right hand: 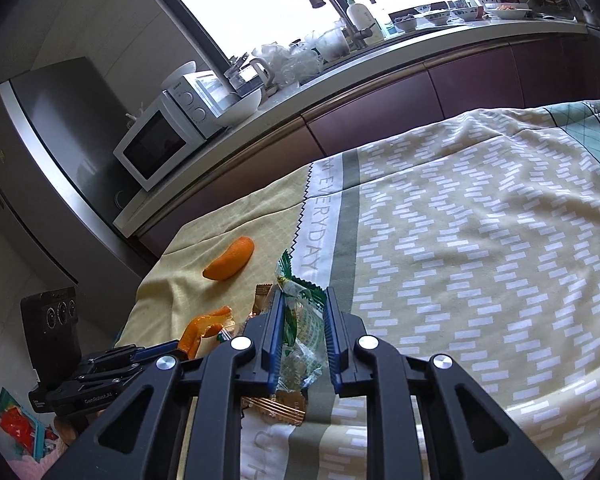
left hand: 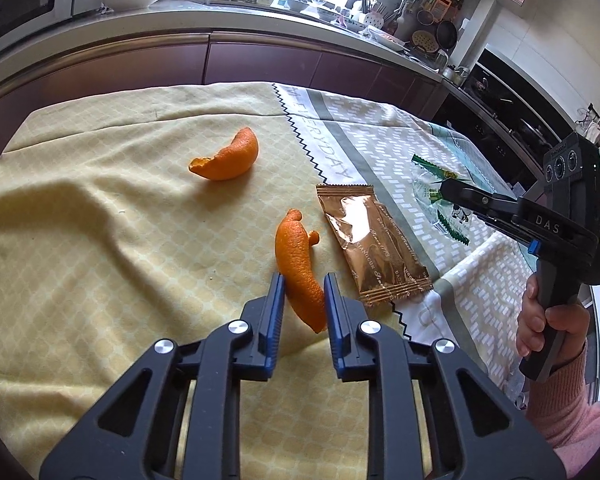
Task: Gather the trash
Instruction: 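Grasp the long orange peel with the left gripper while the right gripper grasps the clear green wrapper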
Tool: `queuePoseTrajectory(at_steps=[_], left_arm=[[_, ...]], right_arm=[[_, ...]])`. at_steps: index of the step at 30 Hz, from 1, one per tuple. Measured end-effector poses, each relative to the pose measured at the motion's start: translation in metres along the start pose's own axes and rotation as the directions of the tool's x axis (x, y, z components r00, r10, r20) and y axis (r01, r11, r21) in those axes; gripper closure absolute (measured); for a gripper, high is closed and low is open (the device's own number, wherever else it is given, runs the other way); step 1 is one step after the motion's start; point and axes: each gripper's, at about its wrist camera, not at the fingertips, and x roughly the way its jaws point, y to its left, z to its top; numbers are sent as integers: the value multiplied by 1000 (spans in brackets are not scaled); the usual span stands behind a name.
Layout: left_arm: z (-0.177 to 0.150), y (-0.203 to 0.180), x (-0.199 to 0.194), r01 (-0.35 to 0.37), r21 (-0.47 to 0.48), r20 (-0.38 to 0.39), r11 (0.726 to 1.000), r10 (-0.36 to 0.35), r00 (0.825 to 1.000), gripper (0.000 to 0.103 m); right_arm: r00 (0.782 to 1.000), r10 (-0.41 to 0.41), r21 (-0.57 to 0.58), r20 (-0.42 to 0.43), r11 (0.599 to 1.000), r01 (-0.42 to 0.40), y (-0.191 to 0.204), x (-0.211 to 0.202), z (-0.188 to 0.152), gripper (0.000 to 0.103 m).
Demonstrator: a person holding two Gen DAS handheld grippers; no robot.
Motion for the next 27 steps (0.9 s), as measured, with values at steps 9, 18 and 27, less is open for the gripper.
queuePoseTrajectory(at_steps=[9, 18, 27], left_arm=[[-19, 17, -28, -37, 8, 19, 999, 37, 999, 82], [-25, 39, -13, -60, -25, -30, 998, 60, 998, 74], [-25, 38, -17, -70, -34, -11, 997, 70, 998, 89]], right_arm=[[999, 49, -40, -23, 998, -50, 26, 10, -2, 85], [996, 73, -52, -56, 996, -76, 41, 24, -8, 85], [993, 96, -70, -75, 992, -101, 56, 29, -11, 85]])
